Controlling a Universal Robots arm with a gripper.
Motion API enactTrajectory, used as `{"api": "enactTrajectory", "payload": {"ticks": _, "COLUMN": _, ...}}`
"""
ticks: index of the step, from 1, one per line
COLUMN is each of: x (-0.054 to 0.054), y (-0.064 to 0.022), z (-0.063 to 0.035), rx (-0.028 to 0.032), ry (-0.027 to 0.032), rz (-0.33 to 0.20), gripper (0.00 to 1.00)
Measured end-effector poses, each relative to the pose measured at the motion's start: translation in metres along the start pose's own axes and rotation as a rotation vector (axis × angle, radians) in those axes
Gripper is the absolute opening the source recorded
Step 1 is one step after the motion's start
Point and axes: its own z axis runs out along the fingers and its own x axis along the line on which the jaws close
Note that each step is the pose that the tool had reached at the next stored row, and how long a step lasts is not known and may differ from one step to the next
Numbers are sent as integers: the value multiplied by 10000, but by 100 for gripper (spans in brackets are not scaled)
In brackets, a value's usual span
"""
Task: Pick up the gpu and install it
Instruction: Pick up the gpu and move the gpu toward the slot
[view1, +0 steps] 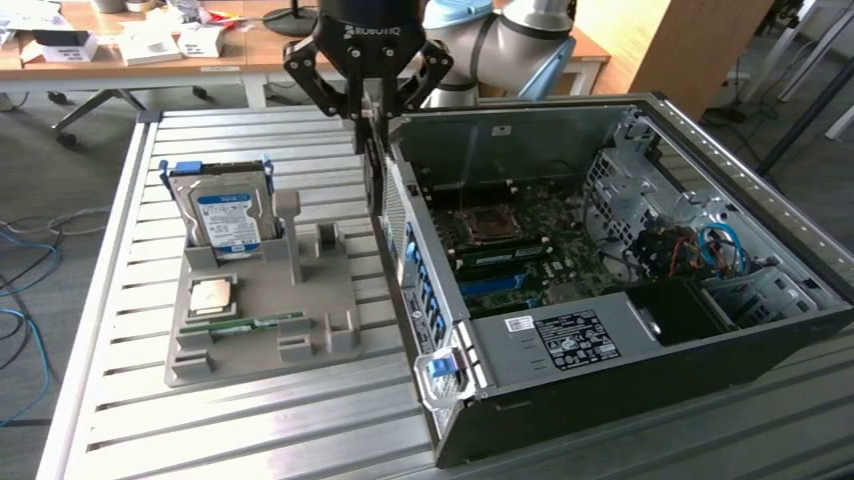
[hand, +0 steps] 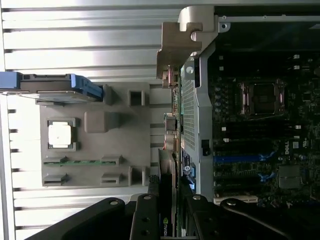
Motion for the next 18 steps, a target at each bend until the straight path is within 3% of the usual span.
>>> {"api": "enactTrajectory", "payload": {"ticks": 18, "x": -592, "y": 36, "z": 15, "rx": 0, "ry": 0, "rz": 1, "gripper": 26}}
